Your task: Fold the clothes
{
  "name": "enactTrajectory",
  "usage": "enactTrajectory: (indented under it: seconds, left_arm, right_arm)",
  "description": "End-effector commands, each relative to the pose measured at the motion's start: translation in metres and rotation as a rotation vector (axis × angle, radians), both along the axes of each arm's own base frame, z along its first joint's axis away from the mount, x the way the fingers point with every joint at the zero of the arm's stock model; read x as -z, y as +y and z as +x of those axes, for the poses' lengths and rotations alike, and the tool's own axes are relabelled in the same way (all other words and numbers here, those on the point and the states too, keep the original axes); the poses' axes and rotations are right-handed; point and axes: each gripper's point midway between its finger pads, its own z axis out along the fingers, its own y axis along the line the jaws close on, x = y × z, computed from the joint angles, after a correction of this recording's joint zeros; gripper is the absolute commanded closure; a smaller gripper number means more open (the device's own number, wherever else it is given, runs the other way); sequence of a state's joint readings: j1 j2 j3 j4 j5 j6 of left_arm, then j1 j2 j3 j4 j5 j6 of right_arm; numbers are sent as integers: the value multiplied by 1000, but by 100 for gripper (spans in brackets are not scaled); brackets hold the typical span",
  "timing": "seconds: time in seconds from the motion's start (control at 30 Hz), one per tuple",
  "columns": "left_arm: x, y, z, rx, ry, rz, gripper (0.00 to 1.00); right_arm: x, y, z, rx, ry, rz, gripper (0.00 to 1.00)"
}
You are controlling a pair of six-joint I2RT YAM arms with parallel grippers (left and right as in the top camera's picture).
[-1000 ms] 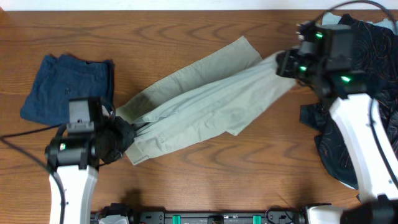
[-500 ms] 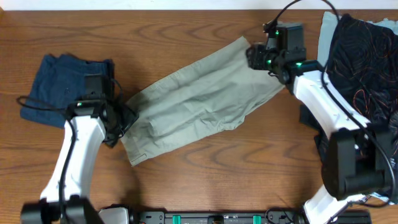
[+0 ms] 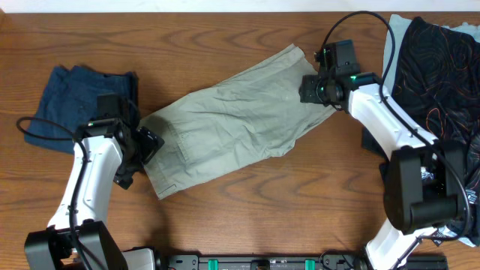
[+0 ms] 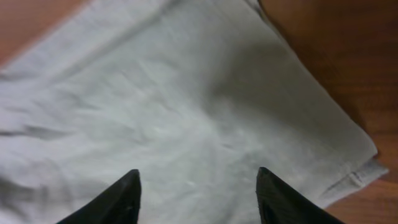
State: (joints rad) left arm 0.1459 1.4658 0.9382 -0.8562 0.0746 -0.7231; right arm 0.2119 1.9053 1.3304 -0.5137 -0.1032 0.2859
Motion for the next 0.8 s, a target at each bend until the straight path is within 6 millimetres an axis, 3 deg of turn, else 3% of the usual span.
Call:
enactTrajectory:
  seconds: [0.0, 0.03, 0.13, 0.27, 0.33, 0.4, 0.5, 0.7, 0.73, 0.77]
  left_arm:
    - [21, -1, -12, 44, 53, -3, 2]
    - [25, -4, -10, 65, 44, -19, 2]
    - [35, -18, -2, 152, 8, -94, 2]
    - [44, -21, 0, 176, 21, -115, 2]
    - [48, -21, 1, 195, 27, -118, 2]
    - [52, -26, 3, 218, 22, -148, 2]
    - [56, -39, 12, 285, -19, -222, 2]
    - [73, -41, 14, 295, 3, -238, 2]
    - [76, -41, 14, 294, 12, -241, 4]
    - [78, -41, 13, 293, 20, -243, 13]
  right_arm:
    - [30, -4, -5, -11, 70, -58, 48]
    - [39, -6, -10, -19, 100, -69, 52]
    - [60, -19, -28, -10, 202, -125, 78]
    - [72, -62, -62, 157, 356, -278, 92]
    - [68, -87, -81, 268, 422, -366, 92]
    - [67, -96, -92, 308, 462, -386, 91]
    - [66, -98, -98, 306, 490, -388, 89]
    - [57, -95, -101, 288, 490, -372, 88]
    - [53, -92, -99, 288, 478, -355, 87]
    - [47, -90, -97, 289, 462, -341, 86]
